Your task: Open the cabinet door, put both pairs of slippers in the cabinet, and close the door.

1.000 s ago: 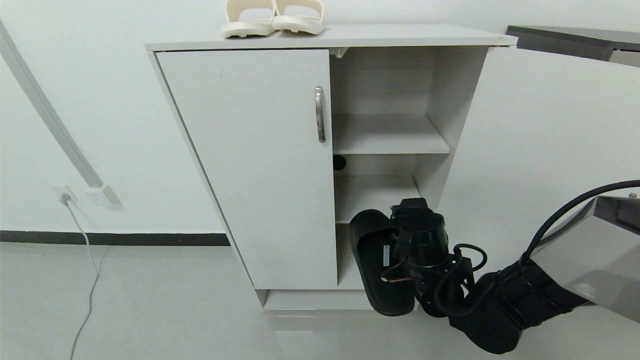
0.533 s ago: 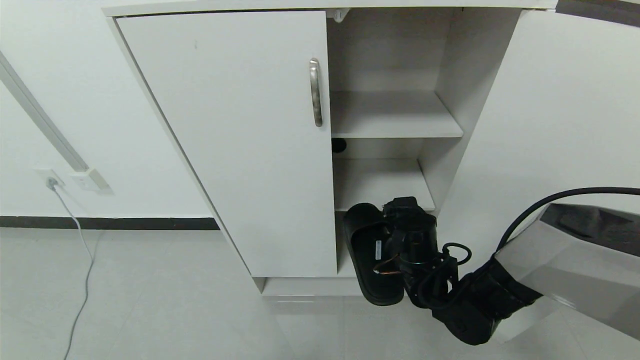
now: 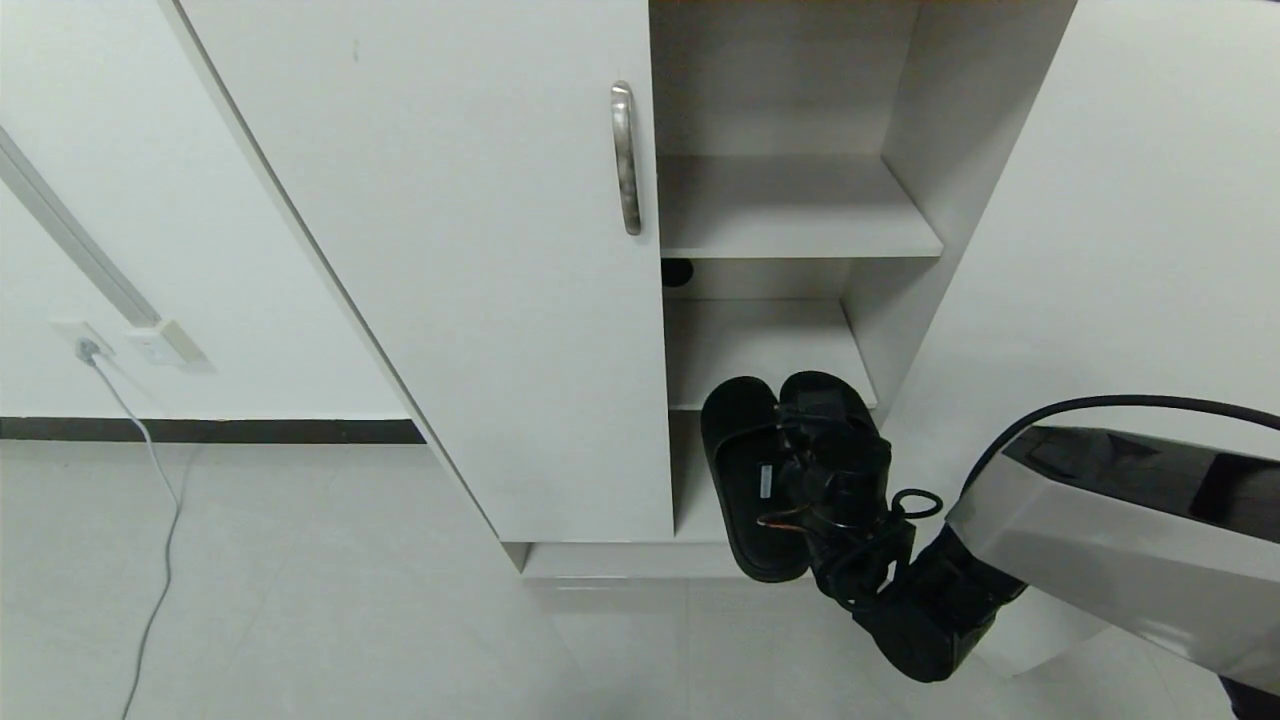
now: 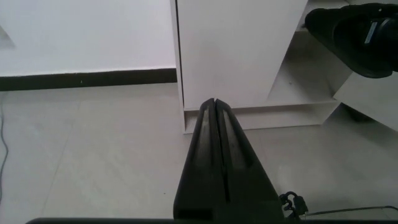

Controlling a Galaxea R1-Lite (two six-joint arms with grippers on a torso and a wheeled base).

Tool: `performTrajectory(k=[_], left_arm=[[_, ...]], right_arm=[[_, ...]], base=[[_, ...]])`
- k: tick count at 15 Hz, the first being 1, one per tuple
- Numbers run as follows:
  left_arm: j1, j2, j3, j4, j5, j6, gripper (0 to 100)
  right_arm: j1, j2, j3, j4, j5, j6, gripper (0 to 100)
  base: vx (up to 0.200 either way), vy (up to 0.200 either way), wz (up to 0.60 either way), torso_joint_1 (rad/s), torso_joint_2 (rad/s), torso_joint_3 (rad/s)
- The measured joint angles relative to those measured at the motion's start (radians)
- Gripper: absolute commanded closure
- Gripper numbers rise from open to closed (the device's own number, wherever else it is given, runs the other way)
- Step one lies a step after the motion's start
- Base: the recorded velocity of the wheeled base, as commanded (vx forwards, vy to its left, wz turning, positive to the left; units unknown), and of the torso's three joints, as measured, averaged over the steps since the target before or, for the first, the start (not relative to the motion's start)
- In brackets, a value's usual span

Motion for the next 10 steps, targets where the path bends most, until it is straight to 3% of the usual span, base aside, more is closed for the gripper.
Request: performTrajectory(k=[1,8,10], left_arm=[[0.0,0.0,0.0,0.0,0.0,0.0,100],[0.0,0.0,0.0,0.0,0.0,0.0,100],[0.0,0.0,0.0,0.0,0.0,-0.001,100]], right_arm=[[-0.004,0.002,-0.002,0.0,0.0,0.0,100],[-0.007,0.004,-0.014,0.0,0.0,-0.002,100],[-0.009,0.004,-0.015,0.0,0.0,-0.001,100]], base=[[0.0,0.0,0.0,0.0,0.0,0.0],[0.2,0.0,0.0,0.003,0.0,0.002],[0.0,0.0,0.0,0.0,0.0,0.0]])
